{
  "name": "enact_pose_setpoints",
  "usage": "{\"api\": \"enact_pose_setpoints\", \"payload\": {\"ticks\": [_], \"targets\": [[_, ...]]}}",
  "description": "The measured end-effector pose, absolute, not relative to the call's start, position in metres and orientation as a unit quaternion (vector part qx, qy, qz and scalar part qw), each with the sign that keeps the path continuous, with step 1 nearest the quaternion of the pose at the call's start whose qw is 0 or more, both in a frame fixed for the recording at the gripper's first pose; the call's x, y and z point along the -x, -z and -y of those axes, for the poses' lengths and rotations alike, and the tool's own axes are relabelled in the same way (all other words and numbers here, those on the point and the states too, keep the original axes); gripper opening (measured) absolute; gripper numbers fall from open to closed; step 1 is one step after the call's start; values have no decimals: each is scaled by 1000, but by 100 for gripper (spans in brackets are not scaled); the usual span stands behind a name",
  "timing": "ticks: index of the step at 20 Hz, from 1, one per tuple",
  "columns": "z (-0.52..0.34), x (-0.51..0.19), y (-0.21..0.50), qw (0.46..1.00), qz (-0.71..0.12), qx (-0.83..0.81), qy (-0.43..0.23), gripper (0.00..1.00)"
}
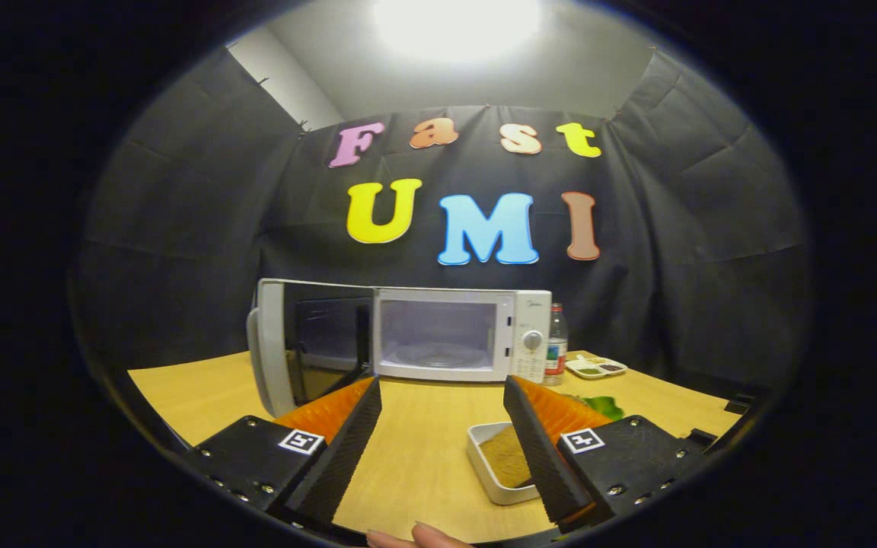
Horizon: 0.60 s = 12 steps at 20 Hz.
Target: Open the microwave, put the food inside, and close the microwave door.
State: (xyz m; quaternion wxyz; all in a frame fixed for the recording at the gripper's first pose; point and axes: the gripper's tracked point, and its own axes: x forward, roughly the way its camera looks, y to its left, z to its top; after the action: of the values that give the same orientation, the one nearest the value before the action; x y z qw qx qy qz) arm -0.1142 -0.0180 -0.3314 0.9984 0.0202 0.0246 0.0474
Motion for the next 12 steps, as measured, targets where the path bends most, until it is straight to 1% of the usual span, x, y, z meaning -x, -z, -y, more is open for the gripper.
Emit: {"api": "enact_pose_setpoints", "payload": {"ticks": [3, 6, 8, 12], "targets": [[71, 111, 339, 1000, -13, -10, 1, 97], [104, 106, 368, 999, -35, -26, 27, 98], [111, 103, 391, 995, -64, -68, 25, 97], [103, 93, 418, 981, -106, -161, -9, 98]]}}
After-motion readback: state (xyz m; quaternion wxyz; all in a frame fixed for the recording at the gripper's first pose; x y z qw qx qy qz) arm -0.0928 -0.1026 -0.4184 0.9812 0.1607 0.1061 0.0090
